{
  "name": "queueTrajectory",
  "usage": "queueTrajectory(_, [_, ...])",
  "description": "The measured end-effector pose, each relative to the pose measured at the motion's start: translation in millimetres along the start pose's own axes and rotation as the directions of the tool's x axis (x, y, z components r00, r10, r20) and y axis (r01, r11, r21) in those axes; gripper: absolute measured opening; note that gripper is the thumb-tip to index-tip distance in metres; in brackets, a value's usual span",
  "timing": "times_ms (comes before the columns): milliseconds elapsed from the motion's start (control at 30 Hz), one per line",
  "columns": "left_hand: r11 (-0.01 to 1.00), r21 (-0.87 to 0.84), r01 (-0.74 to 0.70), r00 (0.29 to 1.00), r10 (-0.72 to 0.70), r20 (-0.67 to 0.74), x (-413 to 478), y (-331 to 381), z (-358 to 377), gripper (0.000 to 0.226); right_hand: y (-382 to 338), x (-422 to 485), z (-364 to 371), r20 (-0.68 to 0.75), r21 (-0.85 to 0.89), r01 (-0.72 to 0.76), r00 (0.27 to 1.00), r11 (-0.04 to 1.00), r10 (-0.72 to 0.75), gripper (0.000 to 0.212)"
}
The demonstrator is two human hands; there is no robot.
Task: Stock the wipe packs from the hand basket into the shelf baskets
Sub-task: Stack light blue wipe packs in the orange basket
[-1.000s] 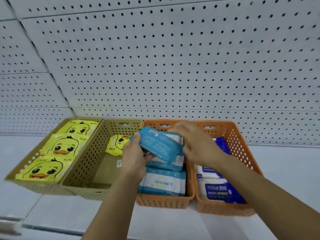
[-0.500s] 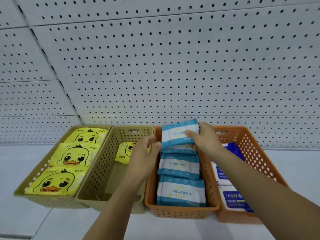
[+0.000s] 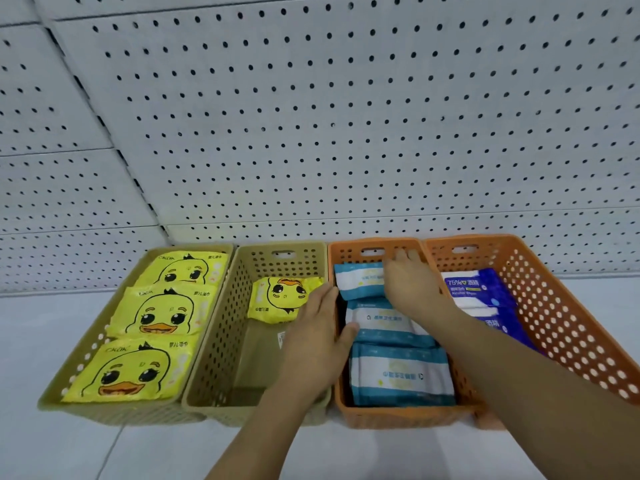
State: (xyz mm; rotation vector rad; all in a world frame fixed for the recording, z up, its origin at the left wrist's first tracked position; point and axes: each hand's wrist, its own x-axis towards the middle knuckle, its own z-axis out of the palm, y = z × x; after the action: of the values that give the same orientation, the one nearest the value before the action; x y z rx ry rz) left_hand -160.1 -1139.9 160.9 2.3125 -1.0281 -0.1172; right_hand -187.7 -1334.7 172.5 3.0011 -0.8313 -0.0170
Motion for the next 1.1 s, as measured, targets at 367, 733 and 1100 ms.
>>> queueTrajectory(367, [0.985, 0.169, -0.034, 0.988, 0.007, 0.154, -32.8, 5.3, -14.0, 0.065, -5.8, -91.4, -21.2, 0.091, 0.272, 0.107, 0.987, 0.956, -0.136, 0.042])
queueTrajectory(733, [0.971, 0.23, -0.071, 0.988, 0.037, 0.151, -53.0, 7.7, -21.1, 0.062, -13.1, -51.9, 5.5, 0.158, 0.057, 0.299, 0.939, 0.952, -0.305, 0.043])
queueTrajectory(1100, [0.972, 0.22, -0.079, 0.989, 0.049, 0.14, -53.9, 3.9, -17.8, 0.062, -22.3, -36.3, 16.8, 0.013, 0.178, 0.062, 0.998, 0.982, -0.066, 0.043])
